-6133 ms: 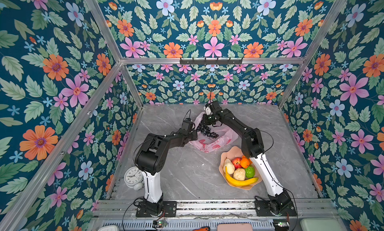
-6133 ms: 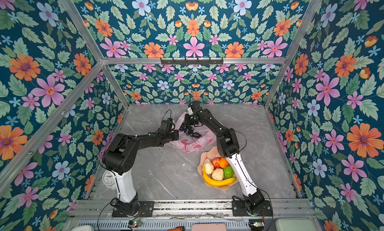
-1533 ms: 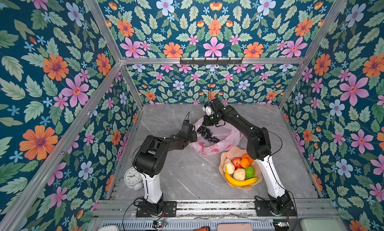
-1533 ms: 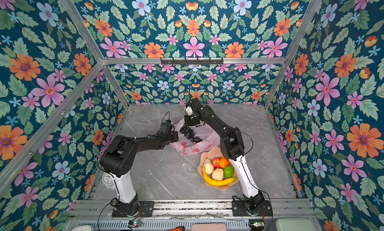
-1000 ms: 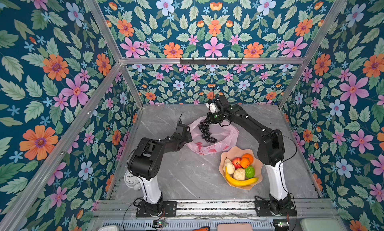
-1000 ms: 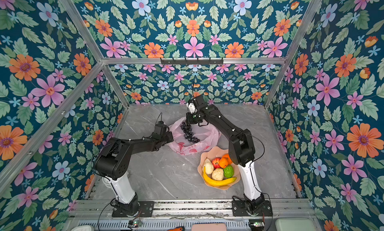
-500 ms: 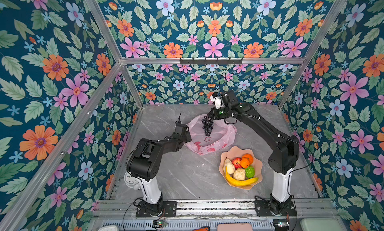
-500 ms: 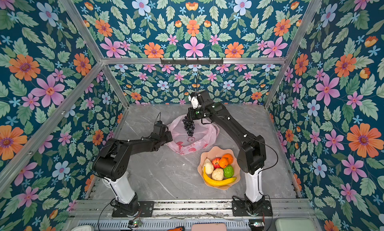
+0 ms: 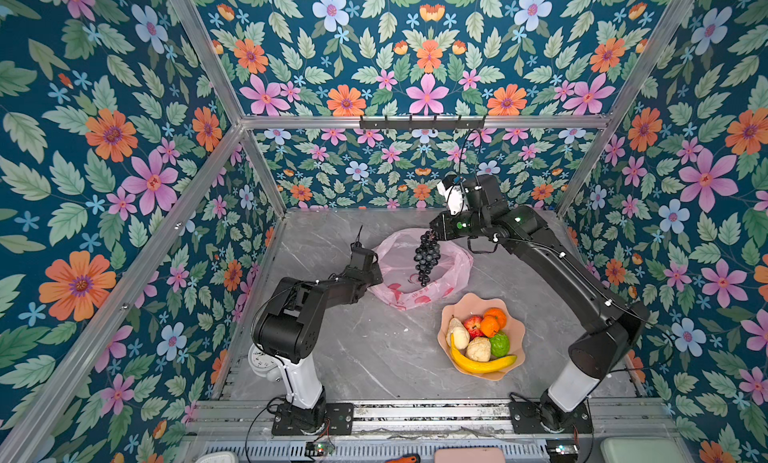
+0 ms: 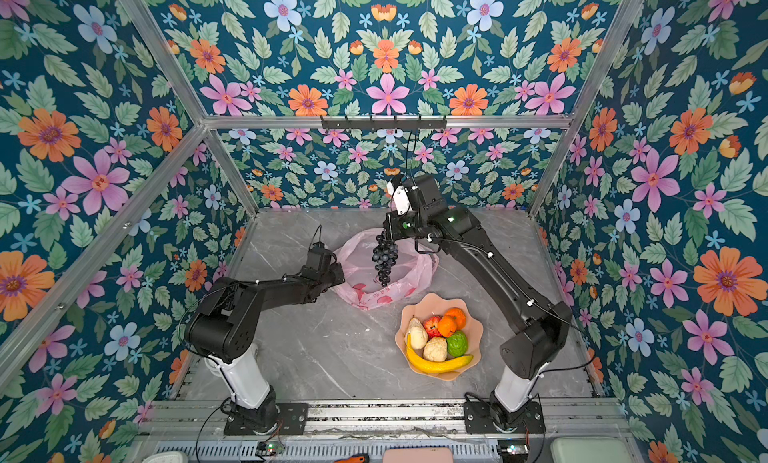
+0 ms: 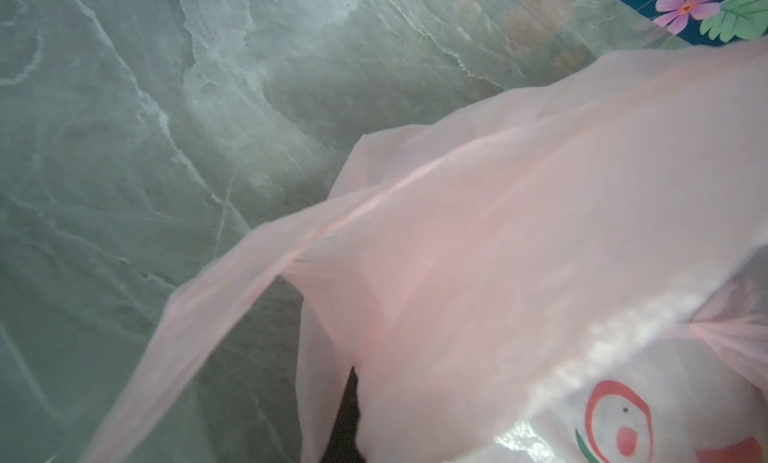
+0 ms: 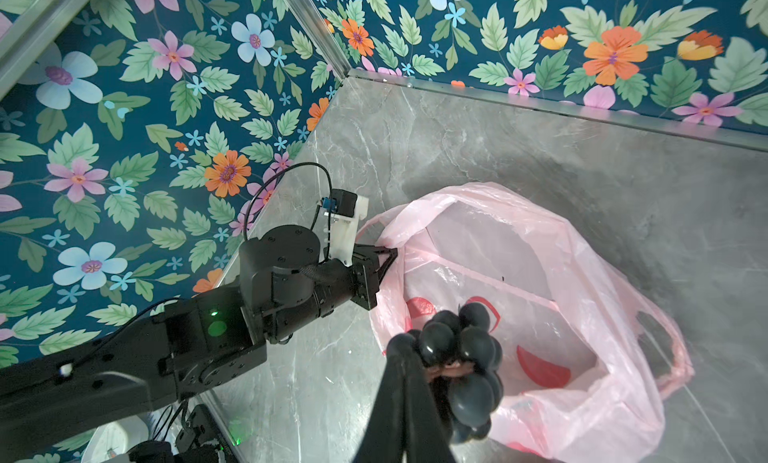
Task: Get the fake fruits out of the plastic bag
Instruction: 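Carry the dark grapes with the right gripper over the peach bowl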
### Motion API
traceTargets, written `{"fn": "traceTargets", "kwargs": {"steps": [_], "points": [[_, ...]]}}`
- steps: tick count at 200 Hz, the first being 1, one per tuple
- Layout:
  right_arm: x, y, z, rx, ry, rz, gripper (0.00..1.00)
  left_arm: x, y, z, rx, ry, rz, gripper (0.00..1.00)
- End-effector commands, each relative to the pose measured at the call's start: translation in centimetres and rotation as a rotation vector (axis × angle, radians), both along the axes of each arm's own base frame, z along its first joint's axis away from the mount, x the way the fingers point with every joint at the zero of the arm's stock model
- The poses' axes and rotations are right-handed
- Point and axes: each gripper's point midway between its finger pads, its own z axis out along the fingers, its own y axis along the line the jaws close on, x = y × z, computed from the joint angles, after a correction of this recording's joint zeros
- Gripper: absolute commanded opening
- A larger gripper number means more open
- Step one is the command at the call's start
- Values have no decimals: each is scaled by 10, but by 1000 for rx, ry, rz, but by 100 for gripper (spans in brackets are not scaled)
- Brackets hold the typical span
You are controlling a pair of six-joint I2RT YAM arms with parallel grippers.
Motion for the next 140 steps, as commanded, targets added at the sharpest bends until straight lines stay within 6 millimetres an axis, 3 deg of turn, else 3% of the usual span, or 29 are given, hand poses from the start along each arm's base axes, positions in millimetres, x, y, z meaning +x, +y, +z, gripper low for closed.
{"fn": "traceTargets", "kwargs": {"steps": [1, 86, 140], "points": [[-11, -13, 17, -10, -49, -19, 0, 3, 1, 5, 6, -20, 0, 0], [-71, -57, 36, -45, -89, -63, 0, 2, 1, 5, 10, -22, 0, 0], [-96, -71, 18, -55, -46, -70, 0, 3, 2, 5, 11, -22, 2, 0]]}}
